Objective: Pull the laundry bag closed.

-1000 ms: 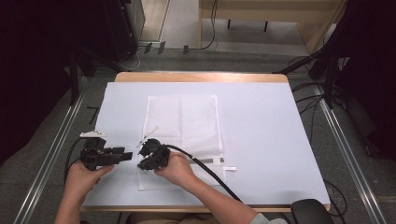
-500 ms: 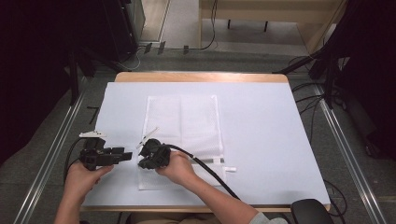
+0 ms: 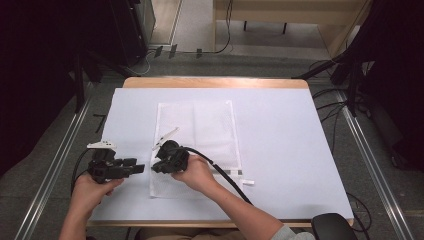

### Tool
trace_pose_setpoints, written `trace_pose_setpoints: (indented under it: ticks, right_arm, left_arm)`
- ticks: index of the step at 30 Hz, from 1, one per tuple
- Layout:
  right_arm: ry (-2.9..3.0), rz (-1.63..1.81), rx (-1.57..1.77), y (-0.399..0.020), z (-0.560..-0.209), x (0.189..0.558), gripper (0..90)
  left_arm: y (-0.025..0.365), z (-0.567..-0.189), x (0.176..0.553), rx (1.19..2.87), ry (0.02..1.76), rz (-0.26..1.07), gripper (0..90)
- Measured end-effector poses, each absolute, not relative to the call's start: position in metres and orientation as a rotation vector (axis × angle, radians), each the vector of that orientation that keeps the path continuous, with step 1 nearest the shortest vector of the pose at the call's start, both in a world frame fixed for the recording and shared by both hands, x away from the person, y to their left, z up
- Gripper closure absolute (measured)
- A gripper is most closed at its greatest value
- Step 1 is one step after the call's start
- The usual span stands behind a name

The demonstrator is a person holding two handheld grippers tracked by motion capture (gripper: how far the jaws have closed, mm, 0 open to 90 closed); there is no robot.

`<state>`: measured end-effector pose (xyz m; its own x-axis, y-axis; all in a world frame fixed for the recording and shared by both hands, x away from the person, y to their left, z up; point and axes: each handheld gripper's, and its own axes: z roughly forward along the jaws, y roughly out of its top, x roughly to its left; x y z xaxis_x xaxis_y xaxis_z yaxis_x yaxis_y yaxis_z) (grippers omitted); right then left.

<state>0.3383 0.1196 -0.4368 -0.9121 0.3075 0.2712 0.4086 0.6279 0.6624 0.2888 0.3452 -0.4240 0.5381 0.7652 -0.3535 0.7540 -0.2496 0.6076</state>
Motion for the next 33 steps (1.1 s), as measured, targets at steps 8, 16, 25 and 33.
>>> trace_pose_setpoints:
  ticks: [8,16,25,33]
  right_arm:
    - [-2.713,-1.181,-0.587,0.114,-0.428,0.343,88.3]
    - [-2.695,-1.206,-0.53,0.118,-0.416,0.341,88.2]
    - [-2.677,-1.181,-0.489,0.119,-0.415,0.339,88.2]
    - [-2.692,-1.151,-0.453,0.122,-0.418,0.336,88.3]
  left_arm:
    - [0.335,-0.428,0.29,2.069,1.177,-0.065,54.2]
    - [0.326,-0.432,0.292,2.096,1.134,-0.11,53.8]
    - [0.317,-0.437,0.294,2.155,1.106,-0.137,67.2]
    - [0.317,-0.438,0.294,2.17,1.098,-0.133,73.7]
